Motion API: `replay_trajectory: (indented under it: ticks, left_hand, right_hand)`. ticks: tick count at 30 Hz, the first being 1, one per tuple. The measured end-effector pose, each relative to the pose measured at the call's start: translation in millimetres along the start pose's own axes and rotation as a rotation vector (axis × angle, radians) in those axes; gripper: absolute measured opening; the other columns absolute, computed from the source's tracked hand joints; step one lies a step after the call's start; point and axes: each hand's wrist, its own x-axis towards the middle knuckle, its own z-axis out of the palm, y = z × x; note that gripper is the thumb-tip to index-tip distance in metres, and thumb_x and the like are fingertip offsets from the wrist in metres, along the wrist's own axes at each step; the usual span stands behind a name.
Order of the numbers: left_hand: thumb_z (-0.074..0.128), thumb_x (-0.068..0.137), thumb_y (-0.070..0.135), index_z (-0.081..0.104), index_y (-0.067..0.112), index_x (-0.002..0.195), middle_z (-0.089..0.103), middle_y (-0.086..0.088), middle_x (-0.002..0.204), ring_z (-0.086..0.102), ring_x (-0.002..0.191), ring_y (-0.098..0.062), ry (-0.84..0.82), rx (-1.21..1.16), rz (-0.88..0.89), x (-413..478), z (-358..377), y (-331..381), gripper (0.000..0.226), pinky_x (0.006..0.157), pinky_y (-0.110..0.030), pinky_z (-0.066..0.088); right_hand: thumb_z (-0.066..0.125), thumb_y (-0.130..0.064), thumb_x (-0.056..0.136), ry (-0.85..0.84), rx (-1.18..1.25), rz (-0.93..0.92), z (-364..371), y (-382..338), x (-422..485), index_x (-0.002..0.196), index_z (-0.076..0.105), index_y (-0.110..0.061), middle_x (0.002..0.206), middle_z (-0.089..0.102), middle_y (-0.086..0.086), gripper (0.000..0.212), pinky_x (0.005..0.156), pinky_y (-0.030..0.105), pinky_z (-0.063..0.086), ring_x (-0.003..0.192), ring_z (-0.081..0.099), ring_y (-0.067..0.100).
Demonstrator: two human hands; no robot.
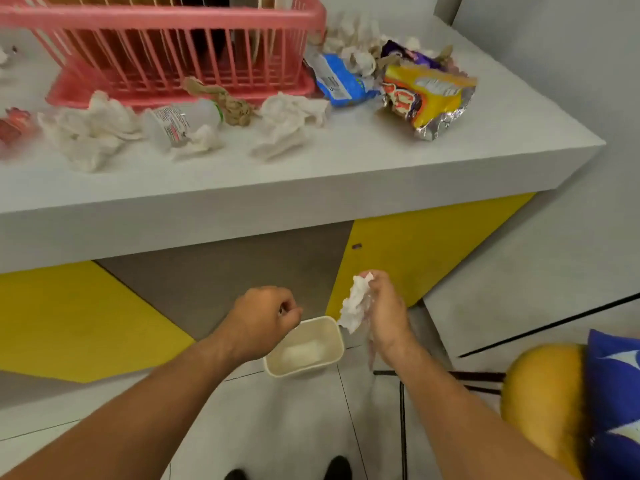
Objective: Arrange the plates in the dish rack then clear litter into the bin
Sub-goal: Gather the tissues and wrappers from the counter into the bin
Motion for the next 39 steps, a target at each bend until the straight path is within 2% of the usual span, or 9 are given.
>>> replay_trajectory:
  ticks: [5, 8, 12, 16, 22, 27, 30, 35, 39]
  left_hand:
    - [0.057, 0.089, 0.033, 0.067, 0.020, 0.083, 0.064, 0.006, 0.085, 0.058, 0.079, -0.013, -0.005, -0.085, -0.099, 23.0, 95.3, -68.5, 0.018, 0.070, -0.026, 0.045]
    - [0.056, 0.088, 0.031, 0.065, 0.020, 0.080, 0.064, 0.005, 0.082, 0.058, 0.077, -0.014, -0.020, -0.120, -0.149, 37.0, 152.2, -111.0, 0.016, 0.070, -0.026, 0.046]
    - [0.054, 0.088, 0.027, 0.064, 0.020, 0.080, 0.063, 0.004, 0.085, 0.058, 0.078, -0.014, -0.008, -0.133, -0.187, 61.4, 219.9, -161.3, 0.014, 0.070, -0.027, 0.046]
    - [0.052, 0.088, 0.024, 0.062, 0.025, 0.080, 0.061, 0.007, 0.088, 0.057, 0.079, -0.009, -0.003, -0.152, -0.197, 81.8, 275.8, -201.1, 0.013, 0.068, -0.022, 0.041]
    - [0.050, 0.090, 0.024, 0.064, 0.023, 0.082, 0.059, 0.010, 0.089, 0.057, 0.080, -0.005, 0.012, -0.124, -0.169, 118.1, 332.7, -240.6, 0.015, 0.069, -0.017, 0.043]
    - [0.045, 0.094, 0.028, 0.057, 0.024, 0.086, 0.056, 0.004, 0.098, 0.057, 0.088, -0.015, -0.108, -0.052, -0.203, 149.3, 377.7, -262.6, 0.016, 0.077, -0.024, 0.044]
    - [0.040, 0.097, 0.029, 0.057, 0.022, 0.099, 0.054, 0.000, 0.107, 0.057, 0.096, -0.018, -0.192, -0.006, -0.185, 162.5, 396.0, -263.5, 0.019, 0.084, -0.026, 0.043]
    - [0.029, 0.101, 0.043, 0.037, 0.023, 0.144, 0.042, 0.004, 0.143, 0.056, 0.116, -0.016, -0.349, -0.139, -0.198, 166.2, 391.7, -244.6, 0.048, 0.095, -0.021, 0.039]
    - [0.033, 0.101, 0.038, 0.058, 0.035, 0.110, 0.066, 0.008, 0.102, 0.064, 0.092, -0.019, -0.249, -0.180, -0.177, 150.3, 350.2, -222.3, 0.027, 0.086, -0.028, 0.052]
  right_hand:
    - [0.042, -0.024, 0.089, 0.079, -0.072, 0.026, 3.9, 113.9, 58.3, 0.104, 0.055, -0.028, 0.093, 0.058, 0.003, 0.020, 0.065, 0.034, 0.050, 0.084, 0.056, 0.024]
    - [0.050, -0.029, 0.097, 0.092, -0.185, 0.092, 4.4, 181.2, 90.3, 0.124, 0.047, -0.031, 0.110, 0.056, -0.002, 0.026, 0.046, 0.031, 0.051, 0.100, 0.057, 0.028]
    - [0.071, -0.030, 0.087, 0.355, -0.140, -0.134, 10.1, 255.2, 139.9, 0.105, 0.057, -0.015, 0.095, 0.066, 0.002, 0.028, 0.062, 0.023, 0.051, 0.088, 0.067, 0.021]
    - [0.079, -0.026, 0.080, 0.542, -0.046, -0.354, 17.0, 296.0, 194.0, 0.084, 0.051, -0.018, 0.080, 0.058, -0.003, 0.030, 0.059, 0.012, 0.044, 0.068, 0.054, 0.008]
    - [0.078, -0.028, 0.079, 0.062, -0.805, -0.568, 32.2, 400.0, 268.2, 0.071, 0.050, -0.020, 0.086, 0.049, -0.002, 0.030, 0.079, 0.023, 0.039, 0.083, 0.044, 0.008]
    - [0.060, -0.043, 0.091, -0.409, -1.411, -0.127, 40.7, 425.2, 295.3, 0.096, 0.069, -0.014, 0.105, 0.066, 0.008, 0.031, 0.074, 0.028, 0.043, 0.096, 0.060, 0.025]
    - [0.054, -0.020, 0.094, -0.498, -1.486, -0.062, 33.6, 415.3, 300.4, 0.114, 0.065, -0.015, 0.113, 0.063, 0.007, 0.024, 0.085, 0.030, 0.050, 0.099, 0.061, 0.028]
    - [0.057, -0.009, 0.088, -0.363, -1.250, -0.028, 3.4, 390.1, 293.2, 0.098, 0.074, -0.022, 0.104, 0.069, -0.001, 0.023, 0.082, 0.025, 0.052, 0.091, 0.066, 0.019]
    - [0.054, -0.015, 0.094, -0.259, -1.072, -0.110, -10.8, 341.7, 254.7, 0.107, 0.073, -0.022, 0.109, 0.071, -0.004, 0.024, 0.086, 0.022, 0.049, 0.098, 0.064, 0.014]
